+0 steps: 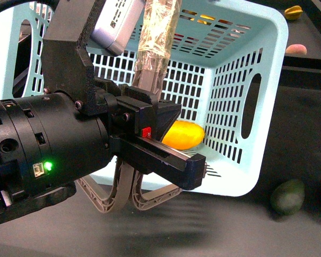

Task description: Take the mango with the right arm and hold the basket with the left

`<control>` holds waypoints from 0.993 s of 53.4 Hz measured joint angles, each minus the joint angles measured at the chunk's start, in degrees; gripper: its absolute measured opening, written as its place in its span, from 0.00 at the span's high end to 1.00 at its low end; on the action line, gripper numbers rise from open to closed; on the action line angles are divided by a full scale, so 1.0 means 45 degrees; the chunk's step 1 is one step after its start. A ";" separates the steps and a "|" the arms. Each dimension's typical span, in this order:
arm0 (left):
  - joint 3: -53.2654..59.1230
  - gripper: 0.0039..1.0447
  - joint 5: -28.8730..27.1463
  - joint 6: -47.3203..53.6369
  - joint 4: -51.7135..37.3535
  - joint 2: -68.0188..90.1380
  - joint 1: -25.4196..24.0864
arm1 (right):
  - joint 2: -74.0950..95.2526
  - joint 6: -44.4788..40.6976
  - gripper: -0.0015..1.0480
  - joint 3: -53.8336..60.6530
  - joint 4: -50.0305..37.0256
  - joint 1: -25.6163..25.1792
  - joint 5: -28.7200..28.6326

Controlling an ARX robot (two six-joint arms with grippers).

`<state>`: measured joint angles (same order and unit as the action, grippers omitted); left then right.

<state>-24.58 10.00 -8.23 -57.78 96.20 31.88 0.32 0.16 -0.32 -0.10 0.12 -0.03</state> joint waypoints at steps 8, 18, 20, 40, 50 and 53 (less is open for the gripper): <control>0.0000 0.92 -0.0005 -0.0005 0.0000 0.0000 0.0000 | 0.0000 0.0000 0.98 0.0005 0.0000 0.0000 0.0005; 0.0000 0.92 0.0000 -0.0005 0.0000 0.0000 0.0000 | 0.0000 0.0000 0.98 0.0005 0.0000 0.0000 0.0005; 0.0000 0.92 0.0000 -0.0005 0.0000 0.0000 0.0000 | 0.0000 -0.0005 0.98 0.0000 0.0000 0.0000 0.0000; 0.0000 0.92 0.0000 -0.0005 0.0000 0.0000 0.0000 | 0.0000 -0.0019 0.42 0.0005 0.0000 0.0000 0.0005; -0.0126 0.92 0.0185 -0.0243 -0.1239 0.0680 -0.0219 | 0.0000 -0.0019 0.15 0.0000 0.0000 0.0000 0.0005; -0.0617 0.92 -0.0136 -0.0481 -0.1302 0.1083 -0.0403 | -0.0010 -0.0019 0.07 0.0005 0.0000 0.0000 0.0000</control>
<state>-27.35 9.39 -10.39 -63.64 101.08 30.06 0.27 0.08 -0.30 -0.10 0.12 -0.03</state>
